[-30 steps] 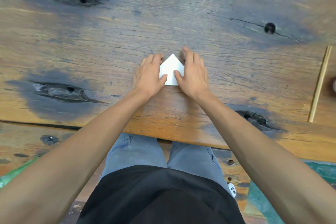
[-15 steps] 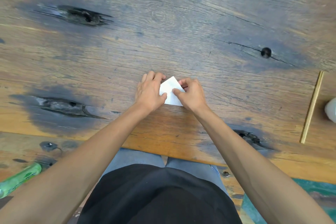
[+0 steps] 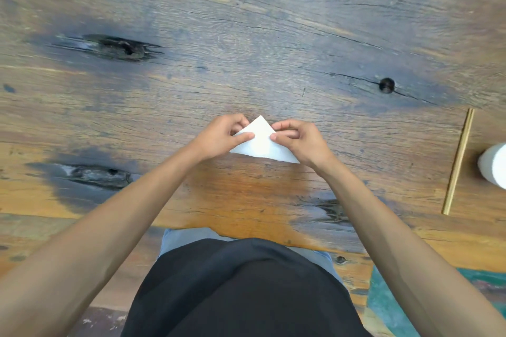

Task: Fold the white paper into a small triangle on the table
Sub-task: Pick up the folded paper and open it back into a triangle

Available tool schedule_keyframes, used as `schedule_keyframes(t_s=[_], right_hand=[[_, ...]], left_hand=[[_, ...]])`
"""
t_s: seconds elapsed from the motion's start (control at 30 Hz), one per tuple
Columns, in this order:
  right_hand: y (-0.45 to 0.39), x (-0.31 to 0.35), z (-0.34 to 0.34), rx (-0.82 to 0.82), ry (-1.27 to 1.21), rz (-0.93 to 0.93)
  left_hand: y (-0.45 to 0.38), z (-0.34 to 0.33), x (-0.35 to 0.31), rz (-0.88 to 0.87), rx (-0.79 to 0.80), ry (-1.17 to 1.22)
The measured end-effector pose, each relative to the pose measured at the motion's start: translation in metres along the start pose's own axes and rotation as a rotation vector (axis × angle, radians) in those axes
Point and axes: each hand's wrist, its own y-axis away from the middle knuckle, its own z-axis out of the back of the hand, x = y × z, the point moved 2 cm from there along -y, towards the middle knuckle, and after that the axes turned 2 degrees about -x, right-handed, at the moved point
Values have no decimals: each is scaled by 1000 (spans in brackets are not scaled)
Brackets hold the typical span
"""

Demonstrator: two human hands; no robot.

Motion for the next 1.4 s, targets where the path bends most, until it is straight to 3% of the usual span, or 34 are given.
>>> schedule_keyframes(t_s=[0.3, 0.53, 1.13, 1.4], right_hand=[[18, -12, 62, -118, -178, 8], [38, -51, 121, -190, -17, -11], [100, -167, 234, -515, -341, -132], [105, -201, 261, -669, -341, -202]], left_hand=[[-9, -16, -29, 128, 35, 233], [-35, -56, -84, 109, 24, 142], [-123, -197, -212, -11, 215, -7], [-158, -260, -244, -33, 197, -144]])
